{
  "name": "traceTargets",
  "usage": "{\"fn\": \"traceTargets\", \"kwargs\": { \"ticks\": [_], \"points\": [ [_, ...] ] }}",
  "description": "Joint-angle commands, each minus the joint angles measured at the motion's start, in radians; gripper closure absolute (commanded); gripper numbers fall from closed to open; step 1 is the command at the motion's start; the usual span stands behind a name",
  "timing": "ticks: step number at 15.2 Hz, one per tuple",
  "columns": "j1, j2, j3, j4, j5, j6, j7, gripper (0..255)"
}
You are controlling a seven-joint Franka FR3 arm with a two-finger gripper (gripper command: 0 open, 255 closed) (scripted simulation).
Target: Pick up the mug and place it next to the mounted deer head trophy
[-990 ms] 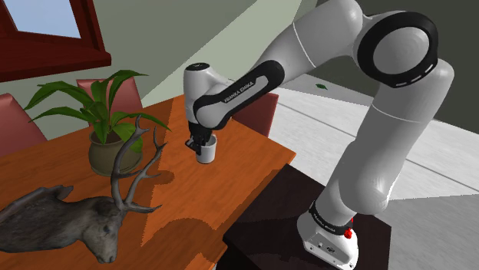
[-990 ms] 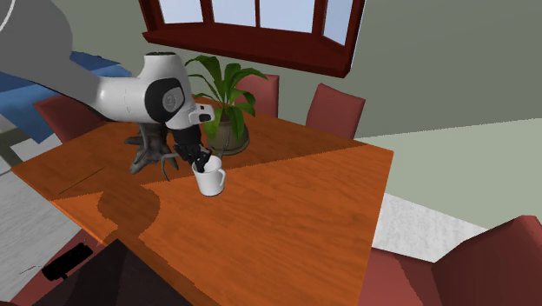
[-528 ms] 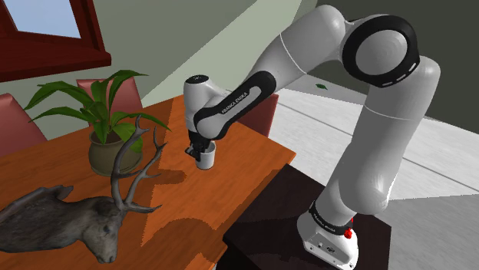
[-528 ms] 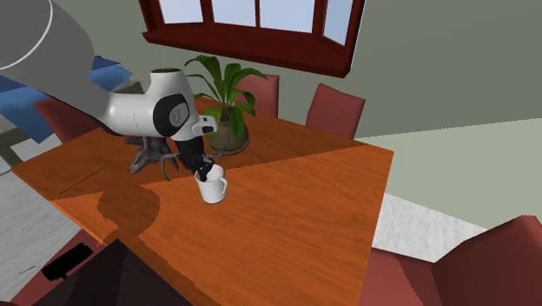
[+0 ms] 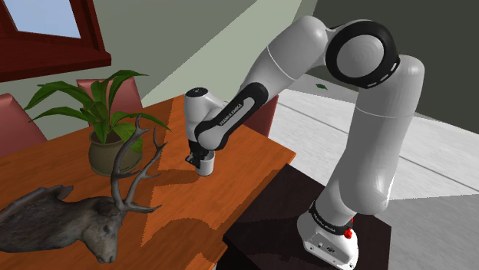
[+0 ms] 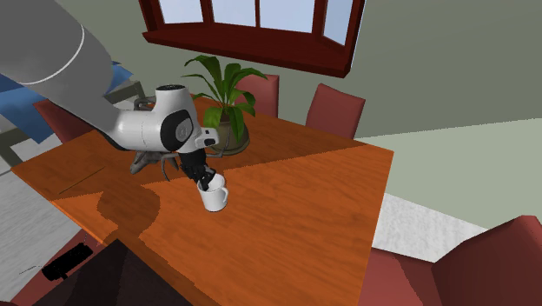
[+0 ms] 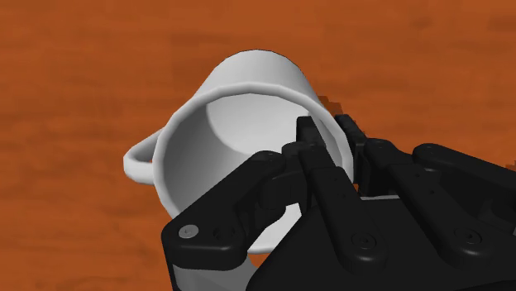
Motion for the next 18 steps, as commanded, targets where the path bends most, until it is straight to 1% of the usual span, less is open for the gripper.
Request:
{"fn": "traceTargets", "kwargs": {
  "ticks": [1, 4, 12, 13, 18],
  "points": [
    [0.001, 0.025, -0.004, 0.002, -0.009, 0.024, 0.006, 255],
    [0.006, 0.066, -0.012, 0.005, -0.023, 0.061, 0.018, 255],
    [0.006, 0.066, -0.012, 0.005, -0.023, 0.061, 0.018, 255],
    [0.006, 0.066, -0.012, 0.005, -0.023, 0.061, 0.018, 0],
    [0.006, 0.066, -0.012, 0.005, -0.023, 0.061, 0.018, 0]
  ]
}}
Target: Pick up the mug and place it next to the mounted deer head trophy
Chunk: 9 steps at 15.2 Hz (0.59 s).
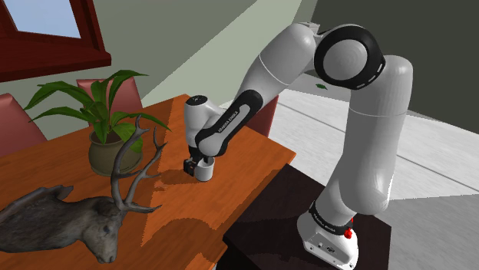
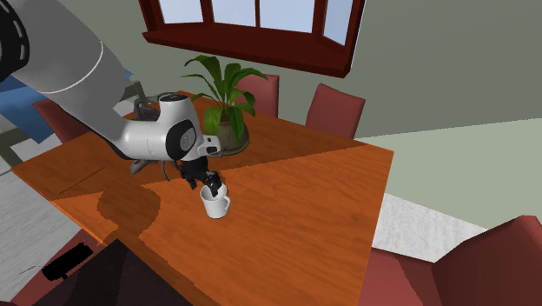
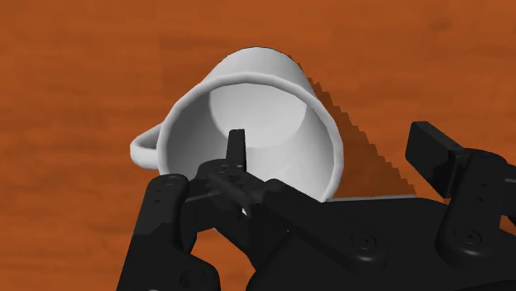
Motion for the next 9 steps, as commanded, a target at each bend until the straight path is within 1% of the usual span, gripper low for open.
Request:
{"fn": "traceTargets", "kwargs": {
  "ticks": [1, 4, 9],
  "points": [
    [-0.003, -0.030, 0.006, -0.001, 0.010, -0.029, -0.007, 0],
    [-0.008, -0.110, 0.021, 0.003, 0.038, -0.112, -0.027, 0],
    [-0.007, -0.110, 0.021, 0.003, 0.039, -0.112, -0.027, 0]
  ]
}}
